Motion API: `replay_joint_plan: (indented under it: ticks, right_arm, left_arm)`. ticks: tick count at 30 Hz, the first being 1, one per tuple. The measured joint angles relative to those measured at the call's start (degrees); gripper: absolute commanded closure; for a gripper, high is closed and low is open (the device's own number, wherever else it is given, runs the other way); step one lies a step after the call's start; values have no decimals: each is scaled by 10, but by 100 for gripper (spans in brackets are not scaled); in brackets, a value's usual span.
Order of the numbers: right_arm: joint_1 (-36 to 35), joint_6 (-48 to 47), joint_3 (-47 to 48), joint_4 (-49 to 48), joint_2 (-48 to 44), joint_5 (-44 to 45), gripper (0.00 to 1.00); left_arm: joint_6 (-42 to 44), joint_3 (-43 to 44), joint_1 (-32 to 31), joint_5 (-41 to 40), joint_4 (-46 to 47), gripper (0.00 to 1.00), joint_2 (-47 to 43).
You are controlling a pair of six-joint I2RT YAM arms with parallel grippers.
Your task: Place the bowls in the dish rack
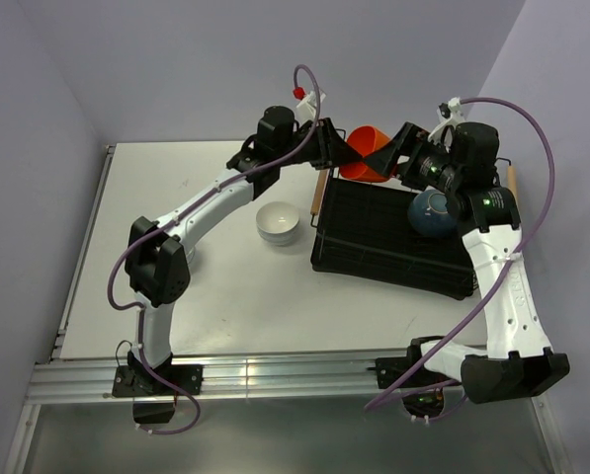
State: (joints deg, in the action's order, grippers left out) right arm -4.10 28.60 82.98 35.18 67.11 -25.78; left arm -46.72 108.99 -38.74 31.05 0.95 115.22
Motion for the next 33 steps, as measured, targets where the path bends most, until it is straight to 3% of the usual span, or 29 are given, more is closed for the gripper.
replay_joint_plan:
  ticks: [12,23,26,29,33]
  right_arm:
    - [-2,-37,14,18,-17,47,100]
    - [58,-130,21,93,-47,78,100]
    - [80,-175,43,138,-25,115,100]
    - [85,-228,57,177,-2,159,100]
    - [85,-292,57,237,18,214,100]
  left_arm:
    - [23,0,-12,6,-15,16,-4]
    - [50,-13,43,17,-32,10,-67]
    - [86,-13,49,17,-54,9,-91]
    - [125,-21,52,17,-80,1,-124]
    - [165,-51,62,24,-114,1,-174]
